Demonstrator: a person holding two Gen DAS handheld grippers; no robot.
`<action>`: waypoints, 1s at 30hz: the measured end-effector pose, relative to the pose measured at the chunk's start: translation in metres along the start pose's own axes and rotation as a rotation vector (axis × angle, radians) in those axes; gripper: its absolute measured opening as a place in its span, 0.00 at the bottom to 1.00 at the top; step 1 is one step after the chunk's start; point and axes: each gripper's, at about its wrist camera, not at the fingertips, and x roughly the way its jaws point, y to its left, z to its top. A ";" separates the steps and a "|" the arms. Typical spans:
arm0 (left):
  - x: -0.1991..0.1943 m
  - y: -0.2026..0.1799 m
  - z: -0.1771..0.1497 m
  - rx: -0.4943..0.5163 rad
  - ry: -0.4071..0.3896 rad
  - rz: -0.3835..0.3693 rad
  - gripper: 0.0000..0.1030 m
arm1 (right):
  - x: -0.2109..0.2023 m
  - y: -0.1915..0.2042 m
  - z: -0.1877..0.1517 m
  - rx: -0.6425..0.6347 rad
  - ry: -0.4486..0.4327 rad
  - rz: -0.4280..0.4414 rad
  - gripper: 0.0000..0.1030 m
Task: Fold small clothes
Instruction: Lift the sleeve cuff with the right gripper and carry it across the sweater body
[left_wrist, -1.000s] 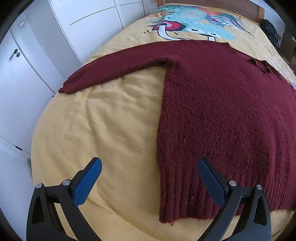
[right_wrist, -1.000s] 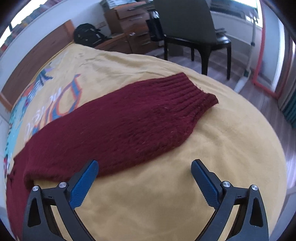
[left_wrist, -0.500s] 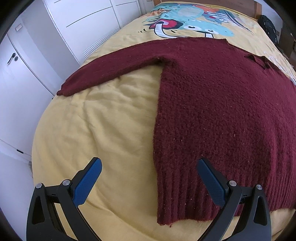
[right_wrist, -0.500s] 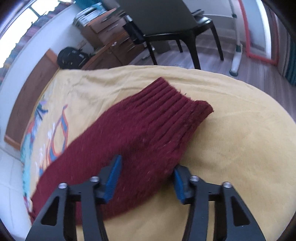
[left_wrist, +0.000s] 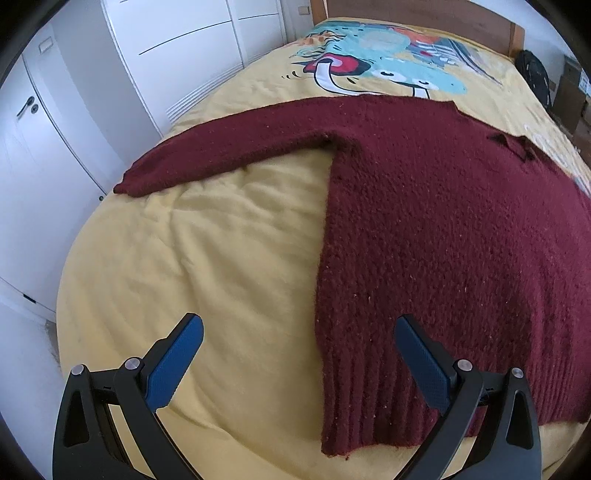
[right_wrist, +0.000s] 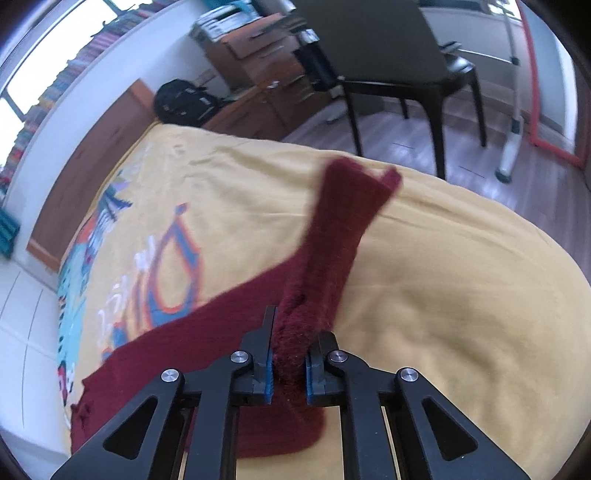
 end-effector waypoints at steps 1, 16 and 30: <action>0.000 0.003 0.000 -0.010 0.001 -0.011 0.99 | -0.001 0.010 0.000 -0.007 0.007 0.015 0.11; -0.013 0.062 0.000 -0.102 -0.043 -0.087 0.99 | 0.014 0.203 -0.075 -0.235 0.189 0.169 0.10; -0.002 0.142 -0.014 -0.211 -0.038 -0.098 0.99 | 0.028 0.406 -0.208 -0.511 0.338 0.261 0.10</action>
